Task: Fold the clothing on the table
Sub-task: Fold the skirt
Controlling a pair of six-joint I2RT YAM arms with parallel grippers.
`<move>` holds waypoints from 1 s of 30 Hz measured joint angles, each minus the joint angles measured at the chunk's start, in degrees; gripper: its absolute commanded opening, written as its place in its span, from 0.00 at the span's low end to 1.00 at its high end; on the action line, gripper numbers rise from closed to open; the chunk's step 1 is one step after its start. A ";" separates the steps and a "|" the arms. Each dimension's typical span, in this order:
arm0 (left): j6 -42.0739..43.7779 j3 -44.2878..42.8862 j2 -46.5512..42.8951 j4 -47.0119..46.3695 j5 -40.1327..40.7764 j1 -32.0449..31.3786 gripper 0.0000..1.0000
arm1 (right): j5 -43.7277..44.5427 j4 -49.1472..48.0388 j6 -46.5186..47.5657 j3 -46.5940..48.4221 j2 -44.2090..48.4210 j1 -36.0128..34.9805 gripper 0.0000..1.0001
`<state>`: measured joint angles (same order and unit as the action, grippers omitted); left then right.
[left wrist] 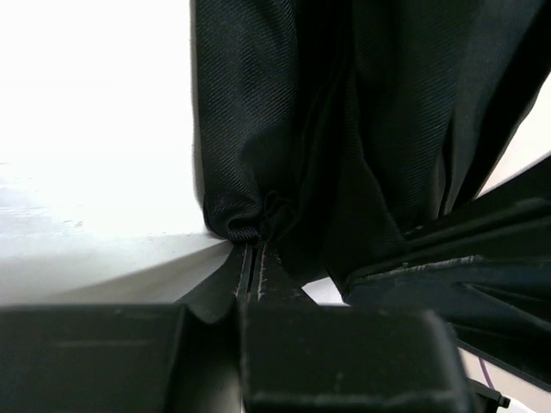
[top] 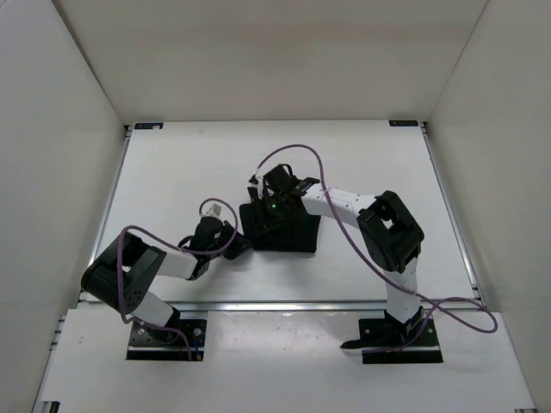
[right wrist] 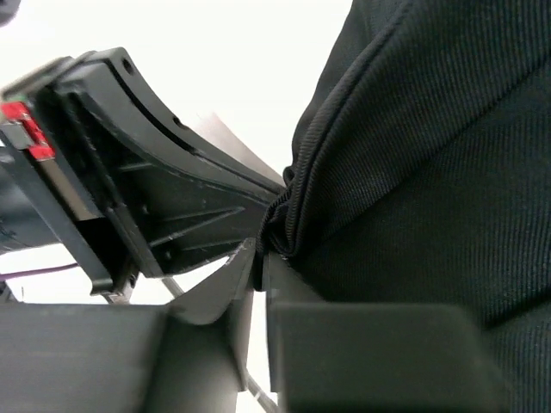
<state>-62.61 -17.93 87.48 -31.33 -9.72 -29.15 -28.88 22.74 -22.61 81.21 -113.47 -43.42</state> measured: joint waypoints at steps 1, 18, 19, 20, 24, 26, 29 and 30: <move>0.02 0.17 -0.22 0.00 0.00 0.15 0.12 | -0.42 0.44 0.15 0.13 -0.26 0.04 0.12; 0.61 7.26 -18.95 10.97 -0.35 6.49 0.60 | -11.10 -11.10 1.79 -15.98 33.90 6.95 0.47; 0.94 7.58 -21.66 12.98 -0.55 7.06 0.65 | -11.26 -12.26 1.55 -18.38 36.96 8.37 0.49; 1.49 7.69 -24.87 15.21 -1.16 7.98 0.76 | -11.17 -13.03 1.29 -20.72 40.02 10.01 0.51; 6.64 3.87 -36.52 27.08 -7.37 14.95 0.98 | -10.27 -11.76 1.38 -26.36 49.31 17.57 0.49; 10.99 -2.95 -38.07 35.12 -10.38 17.53 0.99 | -10.86 -11.41 1.77 -28.15 52.33 22.01 0.48; 17.64 -15.58 -38.05 44.72 -13.22 17.66 0.99 | -11.43 -10.58 2.49 -30.82 54.93 27.50 0.48; 19.50 -19.06 -38.07 46.95 -13.73 17.16 0.98 | -11.43 -9.94 2.93 -31.50 55.10 28.13 0.49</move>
<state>-43.11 -36.99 49.41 15.62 -23.44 -11.99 -40.32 12.80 -19.68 49.71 -58.37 -15.29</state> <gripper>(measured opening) 0.981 0.482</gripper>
